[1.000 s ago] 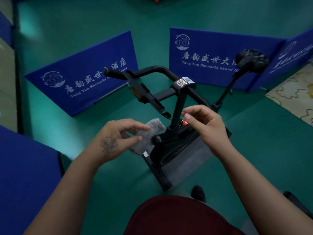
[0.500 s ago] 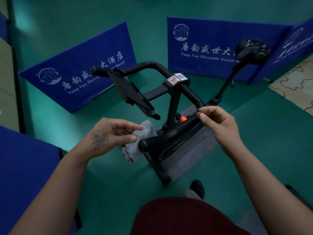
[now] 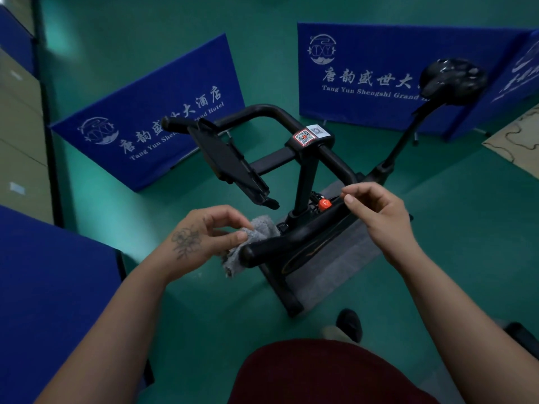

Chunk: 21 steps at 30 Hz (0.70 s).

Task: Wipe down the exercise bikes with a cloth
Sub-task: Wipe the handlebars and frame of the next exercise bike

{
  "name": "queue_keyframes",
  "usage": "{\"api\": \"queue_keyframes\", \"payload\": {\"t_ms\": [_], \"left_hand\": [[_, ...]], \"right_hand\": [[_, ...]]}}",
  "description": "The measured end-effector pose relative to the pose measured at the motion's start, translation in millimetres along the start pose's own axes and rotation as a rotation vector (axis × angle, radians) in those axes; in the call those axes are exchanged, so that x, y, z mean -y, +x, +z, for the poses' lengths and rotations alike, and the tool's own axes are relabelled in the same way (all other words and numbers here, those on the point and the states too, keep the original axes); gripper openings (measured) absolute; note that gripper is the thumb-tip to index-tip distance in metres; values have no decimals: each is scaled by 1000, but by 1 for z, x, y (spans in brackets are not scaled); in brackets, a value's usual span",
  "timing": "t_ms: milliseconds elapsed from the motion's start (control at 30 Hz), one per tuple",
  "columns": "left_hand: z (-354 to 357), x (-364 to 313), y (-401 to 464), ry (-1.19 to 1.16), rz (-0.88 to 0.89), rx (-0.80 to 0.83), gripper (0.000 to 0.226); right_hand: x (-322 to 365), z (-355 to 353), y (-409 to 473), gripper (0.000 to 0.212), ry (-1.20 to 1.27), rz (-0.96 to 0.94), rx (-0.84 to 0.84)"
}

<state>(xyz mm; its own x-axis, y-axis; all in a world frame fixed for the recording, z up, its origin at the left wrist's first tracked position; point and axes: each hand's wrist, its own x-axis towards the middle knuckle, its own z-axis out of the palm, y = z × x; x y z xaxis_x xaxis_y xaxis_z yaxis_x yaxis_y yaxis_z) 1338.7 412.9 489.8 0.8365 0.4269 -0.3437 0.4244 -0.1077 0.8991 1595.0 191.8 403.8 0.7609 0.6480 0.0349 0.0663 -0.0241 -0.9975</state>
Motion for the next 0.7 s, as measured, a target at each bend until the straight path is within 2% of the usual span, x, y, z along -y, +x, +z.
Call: {"api": "queue_keyframes", "payload": {"t_ms": [367,533,700], "left_hand": [[20,-16,18,101,-50,-65,30],[19,-24,4,147,-42,3,36],[27,-34,13,317,-44,34,26]], "right_hand": [[-5,-11,7,14,9,22,11],[-8,-22,13,16,45,31,-6],[-11,-24,17,16,62,43,5]]}}
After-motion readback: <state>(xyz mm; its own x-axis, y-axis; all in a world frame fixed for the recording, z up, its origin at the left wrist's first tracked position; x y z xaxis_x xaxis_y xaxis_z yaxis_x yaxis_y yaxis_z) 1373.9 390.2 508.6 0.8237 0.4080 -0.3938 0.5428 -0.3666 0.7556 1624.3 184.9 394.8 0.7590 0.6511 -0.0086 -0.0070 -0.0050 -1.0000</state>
